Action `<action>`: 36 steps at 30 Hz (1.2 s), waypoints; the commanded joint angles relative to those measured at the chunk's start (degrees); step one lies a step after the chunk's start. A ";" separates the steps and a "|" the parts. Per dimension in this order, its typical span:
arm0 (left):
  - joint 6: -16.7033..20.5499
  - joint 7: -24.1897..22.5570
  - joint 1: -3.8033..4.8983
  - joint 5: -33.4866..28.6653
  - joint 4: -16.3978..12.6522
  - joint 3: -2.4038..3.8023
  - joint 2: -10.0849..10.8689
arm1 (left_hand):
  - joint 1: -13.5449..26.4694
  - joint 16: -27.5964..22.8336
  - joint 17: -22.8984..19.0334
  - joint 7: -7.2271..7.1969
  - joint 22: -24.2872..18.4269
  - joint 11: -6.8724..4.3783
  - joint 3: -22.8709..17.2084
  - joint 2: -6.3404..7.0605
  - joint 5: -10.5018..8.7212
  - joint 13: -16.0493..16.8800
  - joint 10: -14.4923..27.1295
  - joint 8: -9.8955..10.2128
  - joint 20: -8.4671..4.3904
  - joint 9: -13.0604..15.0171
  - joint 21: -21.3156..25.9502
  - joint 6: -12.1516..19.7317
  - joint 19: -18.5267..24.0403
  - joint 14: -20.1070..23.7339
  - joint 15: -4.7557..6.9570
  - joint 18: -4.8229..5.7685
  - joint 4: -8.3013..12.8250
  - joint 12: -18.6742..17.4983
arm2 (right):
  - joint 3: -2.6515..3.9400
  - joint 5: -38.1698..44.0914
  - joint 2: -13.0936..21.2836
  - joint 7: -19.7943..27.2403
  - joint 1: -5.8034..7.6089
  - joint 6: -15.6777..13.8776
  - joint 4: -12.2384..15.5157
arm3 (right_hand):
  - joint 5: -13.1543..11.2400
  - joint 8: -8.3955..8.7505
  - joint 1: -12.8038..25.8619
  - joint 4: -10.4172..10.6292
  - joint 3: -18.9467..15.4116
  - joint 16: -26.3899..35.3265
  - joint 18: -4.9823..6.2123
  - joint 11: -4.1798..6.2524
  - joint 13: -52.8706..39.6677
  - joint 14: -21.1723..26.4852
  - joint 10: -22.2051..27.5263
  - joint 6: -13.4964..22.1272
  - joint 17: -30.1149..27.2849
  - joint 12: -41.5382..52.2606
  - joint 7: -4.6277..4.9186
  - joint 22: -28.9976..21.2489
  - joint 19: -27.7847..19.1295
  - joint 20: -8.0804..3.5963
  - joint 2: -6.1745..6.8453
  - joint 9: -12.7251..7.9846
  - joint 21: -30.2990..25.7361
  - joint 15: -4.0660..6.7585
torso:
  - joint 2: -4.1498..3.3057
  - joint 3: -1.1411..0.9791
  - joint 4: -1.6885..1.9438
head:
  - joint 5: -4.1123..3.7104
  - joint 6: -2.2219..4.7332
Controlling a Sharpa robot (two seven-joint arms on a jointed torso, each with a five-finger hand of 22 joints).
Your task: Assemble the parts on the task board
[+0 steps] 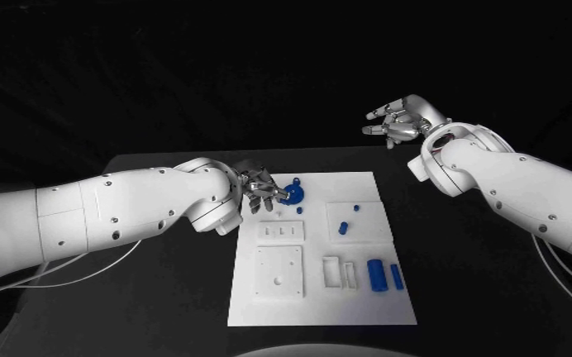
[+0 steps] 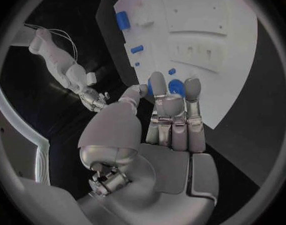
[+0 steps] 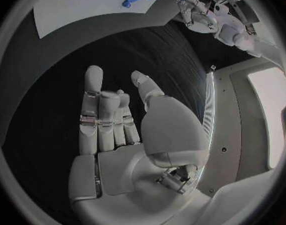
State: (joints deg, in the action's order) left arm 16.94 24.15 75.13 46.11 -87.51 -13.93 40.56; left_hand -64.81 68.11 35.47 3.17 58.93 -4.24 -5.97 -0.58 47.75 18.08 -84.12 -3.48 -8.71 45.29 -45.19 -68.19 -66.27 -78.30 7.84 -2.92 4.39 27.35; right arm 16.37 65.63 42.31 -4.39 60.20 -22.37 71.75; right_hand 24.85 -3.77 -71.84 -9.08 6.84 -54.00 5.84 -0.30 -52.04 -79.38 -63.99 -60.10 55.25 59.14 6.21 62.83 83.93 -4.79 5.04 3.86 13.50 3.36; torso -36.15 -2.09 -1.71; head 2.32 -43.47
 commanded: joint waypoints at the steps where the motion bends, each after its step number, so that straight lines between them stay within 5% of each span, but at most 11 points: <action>1: 5.80 0.79 -1.21 6.71 -0.78 0.03 0.19 | 0.00 -0.41 0.65 -3.83 1.03 -0.54 -6.67 0.63 0.42 -0.26 -2.74 -0.27 -0.11 -0.36 1.07 -4.62 -0.86 -0.69 0.00 0.52 6.95 0.42 | 0.09 -2.16 -0.49 2.30 0.06 -1.38 -0.46 | 0.40 0.19 0.46 -0.05 0.37 0.27 0.39 0.12 0.07 -0.07 0.29 -0.36 -0.08 -0.21 -0.12 -0.09 2.04 0.00 -0.01 -0.05 -0.24 0.28 | 0.83 -0.53 0.35 | -0.21 -1.10; 9: 10.20 0.40 -4.84 11.19 -0.58 0.02 -0.34 | -0.16 -0.49 2.08 -3.90 4.27 -0.63 -6.77 1.24 1.36 -0.54 -2.73 -0.26 -0.16 -0.95 3.46 -5.06 -1.98 -1.19 0.06 0.59 6.64 1.10 | 0.13 -2.20 -1.38 2.40 0.07 -1.40 -1.47 | 0.62 0.19 0.77 -0.10 0.43 0.31 0.42 0.13 0.12 -0.09 0.29 -0.42 -0.10 -0.13 -0.13 -0.17 2.04 0.00 -0.05 -0.04 -0.23 0.29 | 1.43 -0.85 0.57 | -0.56 -3.00; 17: 11.38 0.46 -7.67 13.98 0.85 0.01 -1.50 | -0.37 -0.43 2.66 -3.90 7.27 -0.57 -6.82 1.47 1.64 -0.57 -2.70 -0.23 -0.06 -1.34 6.05 -5.20 -2.85 -1.39 0.02 0.59 6.39 1.31 | 0.13 -2.15 -1.81 2.17 0.07 -1.15 -1.86 | 0.68 0.19 0.94 -0.12 0.43 0.35 0.41 0.12 0.19 -0.07 0.34 -0.45 -0.12 -0.12 -0.13 -0.22 2.02 0.01 -0.10 -0.05 -0.21 0.29 | 1.38 -0.75 0.56 | -1.00 -4.03; 26: 11.06 1.21 -9.61 14.58 3.24 0.01 -3.17 | -0.33 -0.49 2.75 -3.98 8.44 -0.58 -6.79 1.55 1.65 -0.57 -2.76 -0.33 -0.07 -1.30 7.01 -5.38 -3.31 -1.40 0.00 0.63 6.35 1.35 | 0.13 -2.04 -1.92 1.88 0.07 -0.86 -1.87 | 0.68 0.19 0.94 -0.12 0.43 0.35 0.41 0.12 0.19 -0.07 0.34 -0.45 -0.12 -0.12 -0.13 -0.22 2.02 0.01 -0.10 -0.05 -0.21 0.29 | 1.25 -0.67 0.59 | -1.38 -4.67; 36: 8.09 2.04 -10.18 14.31 4.38 0.01 -4.07 | -0.27 -0.39 2.91 -4.00 9.51 -0.49 -6.78 1.53 1.43 -0.52 -2.76 -0.28 0.01 -1.15 8.11 -5.47 -3.62 -1.35 -0.05 0.67 6.27 1.47 | 0.13 -2.00 -2.03 1.56 0.07 -0.50 -1.81 | 0.81 0.19 1.29 0.03 0.31 0.50 0.41 0.12 0.37 -0.01 0.47 -0.45 -0.22 -0.15 -0.15 -0.37 2.00 0.02 -0.16 -0.05 -0.23 0.27 | 1.18 -0.68 0.65 | -1.61 -4.92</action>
State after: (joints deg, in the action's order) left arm 26.65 25.58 65.03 59.91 -83.14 -13.95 36.65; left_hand -64.52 67.89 38.39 3.09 68.39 -4.25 -7.53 1.21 49.20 17.52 -84.10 -3.47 -8.71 44.08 -37.25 -68.49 -69.33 -79.43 7.75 -2.63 5.69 28.55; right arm 16.47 63.58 40.35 -3.01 60.26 -23.39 69.86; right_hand 25.30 -3.77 -71.17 -9.17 7.06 -53.75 5.73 -0.10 -51.64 -79.40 -63.79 -60.29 55.10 59.14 6.00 62.50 83.93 -4.80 4.82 3.87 13.51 3.37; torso -34.93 -2.77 -1.09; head 0.79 -48.32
